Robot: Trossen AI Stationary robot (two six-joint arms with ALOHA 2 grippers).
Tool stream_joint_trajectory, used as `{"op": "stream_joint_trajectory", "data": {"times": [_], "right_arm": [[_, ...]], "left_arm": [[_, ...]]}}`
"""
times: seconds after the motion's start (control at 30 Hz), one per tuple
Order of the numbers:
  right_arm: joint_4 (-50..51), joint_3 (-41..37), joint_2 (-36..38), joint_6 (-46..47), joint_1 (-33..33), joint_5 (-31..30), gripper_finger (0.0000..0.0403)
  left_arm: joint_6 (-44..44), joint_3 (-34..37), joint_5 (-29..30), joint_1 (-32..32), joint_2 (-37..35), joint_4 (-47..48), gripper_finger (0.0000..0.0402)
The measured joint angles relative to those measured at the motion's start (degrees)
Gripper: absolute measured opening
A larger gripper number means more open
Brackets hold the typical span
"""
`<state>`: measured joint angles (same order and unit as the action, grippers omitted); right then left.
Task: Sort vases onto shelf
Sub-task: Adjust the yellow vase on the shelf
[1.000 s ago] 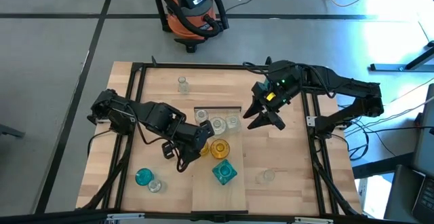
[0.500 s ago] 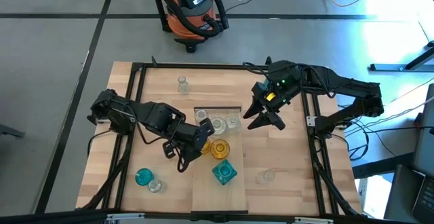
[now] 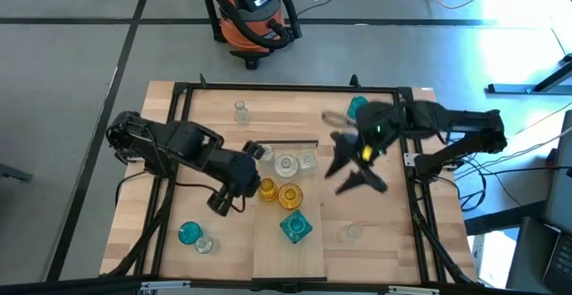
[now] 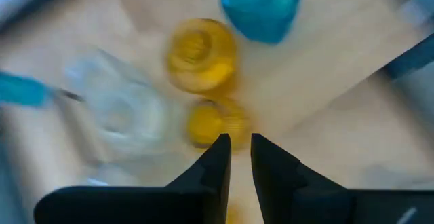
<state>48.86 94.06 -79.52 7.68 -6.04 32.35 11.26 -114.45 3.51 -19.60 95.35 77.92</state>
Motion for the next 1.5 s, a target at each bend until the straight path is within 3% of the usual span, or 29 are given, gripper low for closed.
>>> {"op": "stream_joint_trajectory", "data": {"times": [0.17, 0.33, 0.47, 0.7, 0.87, 1.0, 1.13, 1.5], "right_arm": [[4.11, 0.0, -1.37, -2.18, -2.61, -5.2, 0.0204], [3.47, 0.0, -2.8, -0.81, -2.08, -7.32, 0.0204], [3.43, -0.04, -3.16, 0.98, -2.19, -4.65, 0.0195], [-11.04, -9.36, -0.93, 10.25, -2.65, 3.31, 0.0107], [-28.16, -21.7, 2.1, 26.18, -4.85, -0.46, 0.0027], [-39.54, -29.02, 2.77, 41.3, -6.75, -9.98, 0.0009], [-42.17, -32.24, 2.13, 51.77, -8.47, -18.41, 0.0009], [-41.08, -33.03, -0.69, 63.47, -12.84, -24.42, 0.0001]], "left_arm": [[-11.88, 4.58, -8.56, -1.34, -0.02, -2.17, 0.0051], [-21.17, 15.72, -8.57, -2.02, -1.7, -9.09, 0.004], [-29.85, 25.19, -7.19, -1.67, -9.44, -16.69, 0.0011], [-50.32, 47.09, -6.07, -2.22, -23.94, -42.63, 0.0002], [-62.36, 58.92, 2.62, -6.32, -30.34, -54.81, 0.0001], [-66.36, 63.06, 7.66, -9.47, -32.87, -60.35, 0.0001], [-67.72, 63.73, 8.85, -10.9, -32.74, -60.91, 0.0001], [-66.38, 63.7, 9.78, -12.1, -32.74, -60.84, 0.0]]}}
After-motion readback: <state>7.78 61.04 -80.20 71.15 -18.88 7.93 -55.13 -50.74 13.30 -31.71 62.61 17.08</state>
